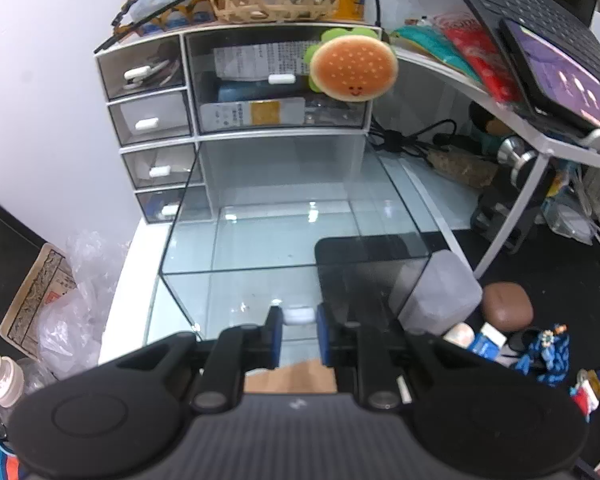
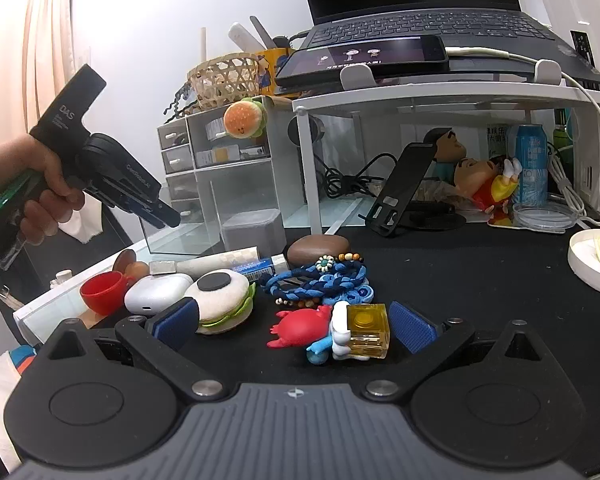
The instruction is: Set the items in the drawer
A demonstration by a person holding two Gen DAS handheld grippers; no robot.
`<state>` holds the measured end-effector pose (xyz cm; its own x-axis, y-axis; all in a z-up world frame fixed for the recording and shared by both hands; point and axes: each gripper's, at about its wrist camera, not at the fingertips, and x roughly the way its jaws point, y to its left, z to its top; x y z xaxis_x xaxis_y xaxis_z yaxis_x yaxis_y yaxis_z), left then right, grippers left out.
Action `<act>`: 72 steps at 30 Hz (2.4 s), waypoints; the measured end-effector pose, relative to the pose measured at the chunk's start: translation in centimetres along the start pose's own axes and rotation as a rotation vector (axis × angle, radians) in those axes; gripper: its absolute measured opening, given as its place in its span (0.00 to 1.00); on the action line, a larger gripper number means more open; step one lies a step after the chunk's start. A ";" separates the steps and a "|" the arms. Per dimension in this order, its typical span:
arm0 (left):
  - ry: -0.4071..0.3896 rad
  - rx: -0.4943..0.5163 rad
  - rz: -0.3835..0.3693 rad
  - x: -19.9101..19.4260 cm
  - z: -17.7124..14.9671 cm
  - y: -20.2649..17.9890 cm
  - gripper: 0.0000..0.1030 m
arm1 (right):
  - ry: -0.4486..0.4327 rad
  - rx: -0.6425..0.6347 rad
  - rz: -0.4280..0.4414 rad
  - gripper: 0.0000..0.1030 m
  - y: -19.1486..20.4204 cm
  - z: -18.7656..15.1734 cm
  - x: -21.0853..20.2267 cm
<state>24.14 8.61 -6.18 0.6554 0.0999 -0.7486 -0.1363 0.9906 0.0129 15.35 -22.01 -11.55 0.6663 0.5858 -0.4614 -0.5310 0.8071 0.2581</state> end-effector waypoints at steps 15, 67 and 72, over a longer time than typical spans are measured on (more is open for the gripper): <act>-0.033 -0.005 -0.011 -0.1 -0.7 0.0 0.24 | -0.018 0.005 0.003 1.00 0.0 0.1 -0.3; -0.295 0.013 -0.417 -5.4 -11.3 7.6 0.76 | 0.069 -0.098 -0.136 1.00 4.7 3.4 2.0; -0.305 0.010 -0.430 -5.3 -11.7 7.6 0.76 | 0.108 -0.084 -0.136 0.99 6.1 4.6 1.8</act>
<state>10.97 14.57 -9.85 0.8370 -0.2949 -0.4610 0.1988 0.9487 -0.2458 15.76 -15.63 -6.88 0.6777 0.4565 -0.5764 -0.4845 0.8669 0.1170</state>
